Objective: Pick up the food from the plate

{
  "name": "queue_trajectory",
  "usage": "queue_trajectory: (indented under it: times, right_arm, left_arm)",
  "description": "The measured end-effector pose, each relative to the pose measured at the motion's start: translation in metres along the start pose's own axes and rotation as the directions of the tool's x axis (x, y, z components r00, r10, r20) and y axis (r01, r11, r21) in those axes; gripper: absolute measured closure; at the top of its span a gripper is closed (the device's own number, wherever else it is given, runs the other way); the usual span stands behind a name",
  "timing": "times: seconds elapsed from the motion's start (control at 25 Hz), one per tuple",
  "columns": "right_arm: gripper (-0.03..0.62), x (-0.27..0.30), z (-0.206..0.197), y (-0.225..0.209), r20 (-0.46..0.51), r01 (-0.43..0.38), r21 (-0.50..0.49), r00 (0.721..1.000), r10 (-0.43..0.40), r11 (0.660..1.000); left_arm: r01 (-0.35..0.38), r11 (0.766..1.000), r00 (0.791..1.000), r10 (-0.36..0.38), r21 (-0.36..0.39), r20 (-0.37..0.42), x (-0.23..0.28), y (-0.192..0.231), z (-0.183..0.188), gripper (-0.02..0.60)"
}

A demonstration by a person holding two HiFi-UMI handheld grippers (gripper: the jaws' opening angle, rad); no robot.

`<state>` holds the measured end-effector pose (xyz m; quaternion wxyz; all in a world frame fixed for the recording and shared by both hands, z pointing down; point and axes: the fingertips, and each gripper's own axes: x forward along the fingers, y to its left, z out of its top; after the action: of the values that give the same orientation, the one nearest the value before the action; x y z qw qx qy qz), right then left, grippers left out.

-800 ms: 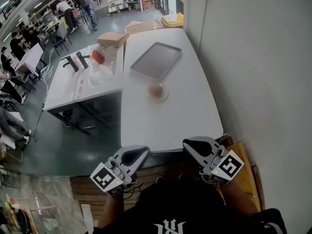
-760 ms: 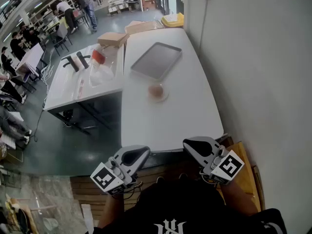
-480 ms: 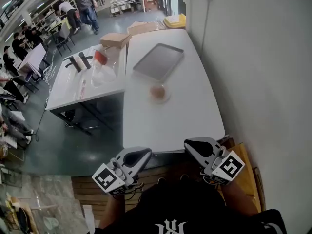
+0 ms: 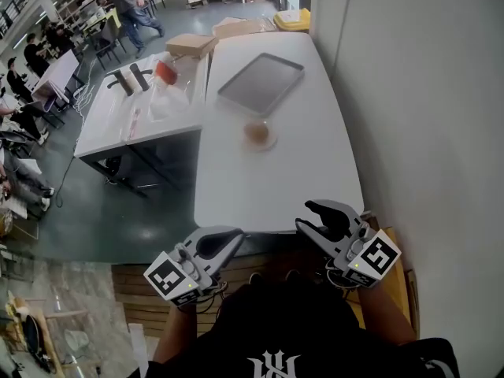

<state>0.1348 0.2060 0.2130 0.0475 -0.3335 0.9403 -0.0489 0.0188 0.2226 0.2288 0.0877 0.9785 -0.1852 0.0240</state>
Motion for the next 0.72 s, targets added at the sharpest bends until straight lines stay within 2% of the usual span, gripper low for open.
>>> queue_trajectory:
  times: [0.08,0.32,0.72]
  right_arm:
    - [0.47,-0.002,0.0,-0.005,0.002,-0.008,-0.002,1.0,0.008,1.0]
    - [0.543,-0.005,0.006,-0.028,0.038,-0.036,0.013,0.999,0.036,0.999]
    - [0.566,-0.01,0.001,-0.058,0.079,-0.138,0.065,0.988,0.132,0.988]
  left_arm:
    - [-0.017,1.0,1.0,0.017,-0.006,-0.011,0.002,0.0,-0.002,0.575]
    - [-0.066,0.998,0.997,0.066,0.005,-0.036,0.017,0.002,0.001,0.575]
    - [-0.126,0.992,0.988,0.128,0.024,-0.081,0.053,0.0,0.01,0.575]
